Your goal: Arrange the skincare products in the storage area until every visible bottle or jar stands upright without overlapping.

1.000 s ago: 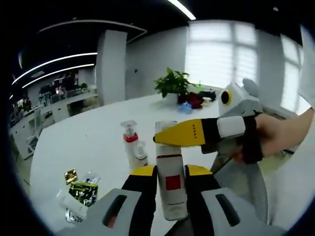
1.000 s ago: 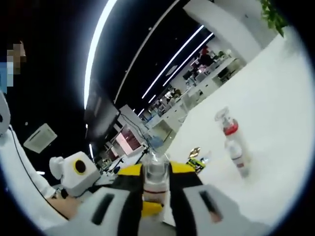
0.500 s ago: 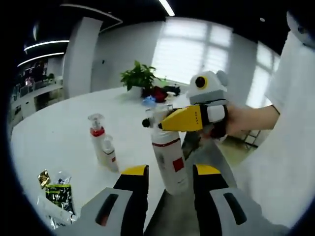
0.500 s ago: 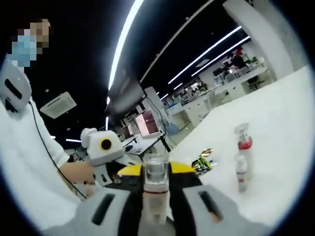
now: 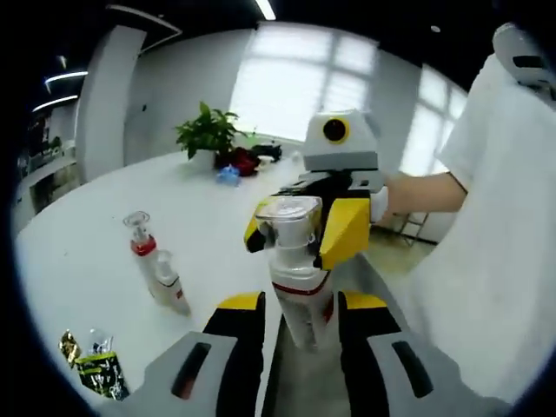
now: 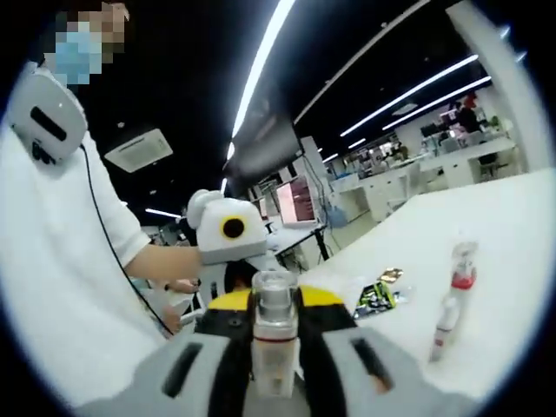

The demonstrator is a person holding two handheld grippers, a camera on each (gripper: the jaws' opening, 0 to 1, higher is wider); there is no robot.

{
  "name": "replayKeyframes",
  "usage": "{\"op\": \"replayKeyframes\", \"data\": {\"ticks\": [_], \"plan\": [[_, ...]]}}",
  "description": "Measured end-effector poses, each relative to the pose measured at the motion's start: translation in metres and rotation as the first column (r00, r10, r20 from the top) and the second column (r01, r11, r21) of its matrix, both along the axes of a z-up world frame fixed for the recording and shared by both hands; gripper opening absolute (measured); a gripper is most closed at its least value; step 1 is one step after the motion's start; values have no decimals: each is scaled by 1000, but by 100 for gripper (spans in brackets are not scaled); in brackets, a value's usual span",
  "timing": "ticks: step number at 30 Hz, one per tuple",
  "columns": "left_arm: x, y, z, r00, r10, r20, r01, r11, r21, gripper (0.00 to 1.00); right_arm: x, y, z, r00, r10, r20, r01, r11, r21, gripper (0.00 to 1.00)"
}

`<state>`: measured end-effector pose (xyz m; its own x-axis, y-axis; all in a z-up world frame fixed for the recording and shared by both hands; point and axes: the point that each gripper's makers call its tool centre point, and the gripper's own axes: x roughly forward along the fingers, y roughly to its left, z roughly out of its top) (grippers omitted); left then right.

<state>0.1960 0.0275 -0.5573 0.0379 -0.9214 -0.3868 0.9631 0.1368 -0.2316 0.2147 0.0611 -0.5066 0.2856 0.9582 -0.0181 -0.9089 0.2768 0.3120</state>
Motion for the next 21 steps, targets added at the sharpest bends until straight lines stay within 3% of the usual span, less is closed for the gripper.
{"op": "replayKeyframes", "data": {"ticks": [8, 12, 17, 21], "plan": [[-13, -1, 1, 994, -110, 14, 110, 993, 31, 23, -8, 5, -3, 997, 71, 12, -71, 997, -22, 18], [-11, 1, -3, 992, -123, 28, 121, 990, 67, 22, -10, 7, -5, 997, 82, 16, -81, 996, -31, 18], [-1, 2, -5, 994, -93, 50, 88, 993, 79, 21, -2, 6, -5, 998, 60, 19, -60, 997, -38, 18], [16, 3, -9, 998, -17, 67, 12, 996, 89, 19, 9, 8, -9, 1000, 4, 26, -3, 999, -50, 19]]}}
